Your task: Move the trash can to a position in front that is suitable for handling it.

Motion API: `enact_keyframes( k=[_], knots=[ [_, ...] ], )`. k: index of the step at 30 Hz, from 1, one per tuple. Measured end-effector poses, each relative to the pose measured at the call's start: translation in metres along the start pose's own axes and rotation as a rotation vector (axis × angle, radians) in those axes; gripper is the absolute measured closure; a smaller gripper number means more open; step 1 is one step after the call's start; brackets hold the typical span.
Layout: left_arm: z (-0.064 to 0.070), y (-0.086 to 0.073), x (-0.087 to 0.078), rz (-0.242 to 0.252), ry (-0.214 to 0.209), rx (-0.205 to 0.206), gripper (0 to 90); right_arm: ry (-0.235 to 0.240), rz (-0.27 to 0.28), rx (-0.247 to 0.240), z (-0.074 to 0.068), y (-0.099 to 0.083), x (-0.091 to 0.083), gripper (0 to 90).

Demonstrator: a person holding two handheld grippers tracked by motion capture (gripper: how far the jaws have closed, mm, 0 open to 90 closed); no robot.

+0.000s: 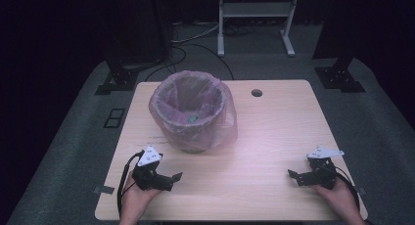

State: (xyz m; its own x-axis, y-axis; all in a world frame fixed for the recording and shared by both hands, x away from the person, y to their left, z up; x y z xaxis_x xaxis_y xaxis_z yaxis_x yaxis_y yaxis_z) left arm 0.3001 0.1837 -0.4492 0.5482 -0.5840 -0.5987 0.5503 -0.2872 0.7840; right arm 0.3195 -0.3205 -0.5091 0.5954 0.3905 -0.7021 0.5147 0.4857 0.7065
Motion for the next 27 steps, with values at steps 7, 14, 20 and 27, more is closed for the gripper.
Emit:
enact_keyframes(
  k=[7,14,20,27],
  knots=[
    [0.0,0.01,-0.007,0.002,-0.011,0.003,0.0,0.0,0.0,0.0,0.0,0.0,0.0,0.4],
    [0.001,0.017,-0.015,-0.003,-0.022,0.005,0.0,0.0,0.0,0.0,0.0,0.0,0.0,0.4],
    [0.002,0.027,-0.023,0.004,-0.028,-0.001,0.0,0.0,0.0,0.0,0.0,0.0,0.0,0.4],
    [0.001,0.039,-0.032,0.011,-0.024,-0.001,0.0,0.0,0.0,0.0,0.0,0.0,0.0,0.3]
  ],
)
Point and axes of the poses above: each handheld gripper's, and its own axes: x roughly forward along the jaws, y roughly out of its top, z roughly to its right, the point moved 3 cm from there along x, roughly forward along the jaws, and after that the axes turned 8 degrees about -x, right-handed, at the moved point
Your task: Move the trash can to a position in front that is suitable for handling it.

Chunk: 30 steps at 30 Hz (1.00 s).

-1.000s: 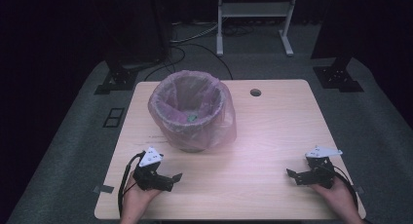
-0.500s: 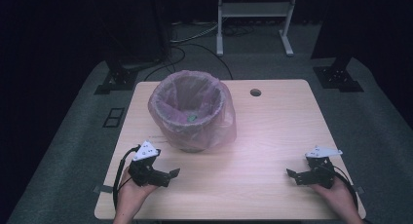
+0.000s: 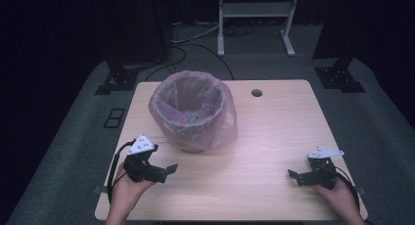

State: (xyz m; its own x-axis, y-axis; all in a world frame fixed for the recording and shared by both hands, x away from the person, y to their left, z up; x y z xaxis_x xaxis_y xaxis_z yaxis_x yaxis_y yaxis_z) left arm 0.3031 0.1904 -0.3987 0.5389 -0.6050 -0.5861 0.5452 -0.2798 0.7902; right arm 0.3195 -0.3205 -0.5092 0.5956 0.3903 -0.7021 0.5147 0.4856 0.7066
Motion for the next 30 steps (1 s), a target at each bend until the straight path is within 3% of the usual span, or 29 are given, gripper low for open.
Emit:
enact_keyframes(
  k=[16,30],
  knots=[
    [-0.007,0.045,-0.021,0.031,0.006,-0.004,0.0,0.0,0.0,0.0,0.0,0.0,0.0,0.3],
    [-0.024,0.089,-0.025,0.035,0.014,-0.014,0.0,0.0,0.0,0.0,0.0,0.0,0.0,0.3]
  ],
)
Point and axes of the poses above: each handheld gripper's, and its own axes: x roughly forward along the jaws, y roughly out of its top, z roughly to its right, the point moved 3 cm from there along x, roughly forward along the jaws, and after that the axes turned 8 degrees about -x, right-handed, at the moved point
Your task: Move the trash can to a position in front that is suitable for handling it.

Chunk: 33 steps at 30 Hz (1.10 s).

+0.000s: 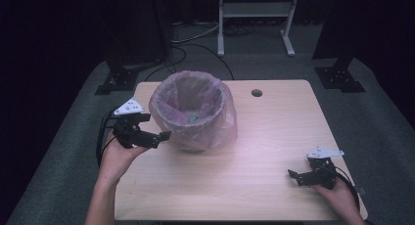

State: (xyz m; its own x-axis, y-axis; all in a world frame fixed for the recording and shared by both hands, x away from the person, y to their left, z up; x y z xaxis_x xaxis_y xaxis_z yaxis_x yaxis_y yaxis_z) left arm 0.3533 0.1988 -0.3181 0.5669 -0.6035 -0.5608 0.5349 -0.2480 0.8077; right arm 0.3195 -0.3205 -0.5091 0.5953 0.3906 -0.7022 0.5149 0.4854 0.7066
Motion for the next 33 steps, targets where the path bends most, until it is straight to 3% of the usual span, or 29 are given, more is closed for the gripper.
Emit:
enact_keyframes(
  k=[16,26,33],
  knots=[
    [-0.032,0.031,0.017,-0.029,0.034,-0.032,0.0,0.0,0.0,0.0,0.0,0.0,0.0,0.4],
    [-0.049,0.034,0.037,-0.074,0.052,-0.062,0.0,0.0,0.001,0.002,0.0,0.0,0.0,0.4],
    [-0.05,0.032,0.048,-0.1,0.049,-0.061,0.0,0.0,0.001,0.002,0.0,0.0,0.0,0.4]
  ],
)
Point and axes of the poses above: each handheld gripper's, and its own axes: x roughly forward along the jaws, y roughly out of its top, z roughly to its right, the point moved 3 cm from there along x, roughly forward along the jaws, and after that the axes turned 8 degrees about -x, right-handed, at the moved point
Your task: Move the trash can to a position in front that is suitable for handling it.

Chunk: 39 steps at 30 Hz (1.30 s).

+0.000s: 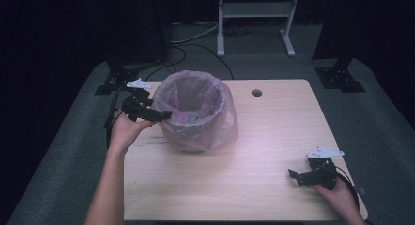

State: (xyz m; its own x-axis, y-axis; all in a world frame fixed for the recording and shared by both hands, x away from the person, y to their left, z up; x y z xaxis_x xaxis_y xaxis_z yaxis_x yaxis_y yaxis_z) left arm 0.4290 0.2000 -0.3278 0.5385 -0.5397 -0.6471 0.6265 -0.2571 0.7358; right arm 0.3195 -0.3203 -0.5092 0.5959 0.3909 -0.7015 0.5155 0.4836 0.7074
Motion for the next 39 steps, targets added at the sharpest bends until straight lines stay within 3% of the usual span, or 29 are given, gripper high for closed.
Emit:
enact_keyframes(
  k=[16,21,30,39],
  knots=[
    [-0.002,0.0,-0.002,-0.011,0.001,-0.028,17.3,0.0,0.0,0.0,0.0,0.0,0.0,0.4],
    [0.004,0.001,0.001,-0.02,-0.037,-0.013,27.0,0.0,0.0,-0.001,0.0,0.0,0.0,0.4],
    [0.012,0.003,0.003,-0.046,-0.055,0.016,41.9,0.0,-0.001,-0.001,0.0,0.0,0.0,0.3],
    [0.024,0.003,0.007,-0.056,-0.105,0.039,54.9,0.0,-0.001,-0.002,0.0,0.0,0.0,0.4]
  ],
)
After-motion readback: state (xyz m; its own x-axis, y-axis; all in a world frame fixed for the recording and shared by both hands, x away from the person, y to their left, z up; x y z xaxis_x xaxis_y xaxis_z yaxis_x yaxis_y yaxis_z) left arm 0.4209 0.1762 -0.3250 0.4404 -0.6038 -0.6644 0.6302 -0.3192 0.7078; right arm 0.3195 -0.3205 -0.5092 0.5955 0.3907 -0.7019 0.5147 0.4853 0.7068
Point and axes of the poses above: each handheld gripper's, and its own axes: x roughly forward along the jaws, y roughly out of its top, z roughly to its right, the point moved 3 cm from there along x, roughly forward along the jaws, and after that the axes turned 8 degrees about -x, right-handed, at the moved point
